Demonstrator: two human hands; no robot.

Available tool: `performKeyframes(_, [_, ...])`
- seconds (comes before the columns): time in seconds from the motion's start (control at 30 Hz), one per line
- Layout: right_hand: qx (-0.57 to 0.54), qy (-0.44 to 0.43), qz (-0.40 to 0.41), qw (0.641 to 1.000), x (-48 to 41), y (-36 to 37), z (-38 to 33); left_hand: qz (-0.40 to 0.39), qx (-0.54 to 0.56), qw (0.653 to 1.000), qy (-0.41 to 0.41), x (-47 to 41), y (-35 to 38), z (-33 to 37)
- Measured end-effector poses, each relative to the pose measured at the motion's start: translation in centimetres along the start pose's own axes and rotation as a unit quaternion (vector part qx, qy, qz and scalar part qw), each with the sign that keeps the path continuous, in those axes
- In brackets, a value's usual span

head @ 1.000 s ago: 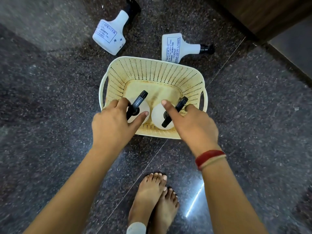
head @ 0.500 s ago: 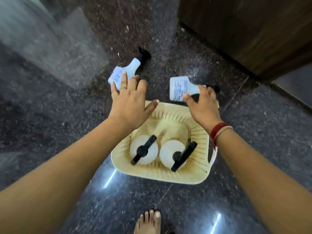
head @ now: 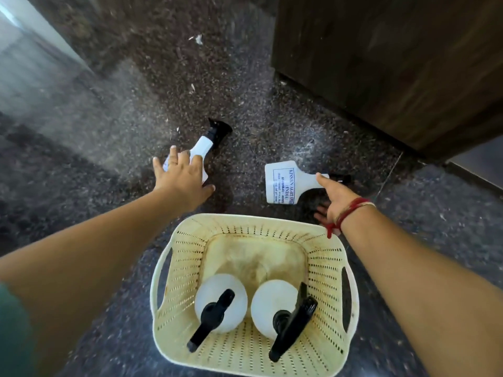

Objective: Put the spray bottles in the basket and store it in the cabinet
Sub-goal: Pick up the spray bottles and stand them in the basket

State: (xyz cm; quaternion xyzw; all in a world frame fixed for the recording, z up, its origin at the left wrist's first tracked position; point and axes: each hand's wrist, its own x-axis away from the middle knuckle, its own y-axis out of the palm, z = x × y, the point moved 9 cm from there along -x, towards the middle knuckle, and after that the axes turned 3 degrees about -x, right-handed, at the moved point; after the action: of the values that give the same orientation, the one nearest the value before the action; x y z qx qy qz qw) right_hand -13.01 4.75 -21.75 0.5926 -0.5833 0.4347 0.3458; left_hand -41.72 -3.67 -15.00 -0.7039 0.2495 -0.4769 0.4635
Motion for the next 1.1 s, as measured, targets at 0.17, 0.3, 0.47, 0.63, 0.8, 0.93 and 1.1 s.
performKeyframes(0.17, [-0.071,-0.017,-0.027,0.997,-0.4,2.1,-0.8,0.008,0.009,1.0,0.008,0.2,0.9,0.6])
performKeyframes(0.3, [-0.161,-0.035,-0.075,0.984,-0.5,3.7,-1.4,0.022,0.037,0.999,0.016,0.5,0.3,1.4])
performKeyframes(0.47, [-0.086,-0.267,-0.086,0.956,5.1,3.2,-6.5,0.108,0.143,0.984,0.01,1.7,-4.4,1.9])
performKeyframes(0.63, [0.071,-0.449,-0.287,0.843,18.7,3.0,-11.0,0.273,0.369,0.886,0.059,6.5,-12.7,3.0])
performKeyframes(0.8, [0.298,-0.485,-0.399,0.719,29.2,2.8,-8.0,0.275,0.502,0.803,0.164,12.6,-17.3,4.9])
performKeyframes(0.93, [0.383,-0.423,-0.4,0.717,27.0,3.8,-3.0,0.19,0.533,0.772,0.289,15.1,-15.8,7.2])
performKeyframes(1.1, [0.416,-0.388,-0.36,0.739,21.4,3.7,0.0,-0.105,0.494,0.863,-0.004,29.1,19.1,9.2])
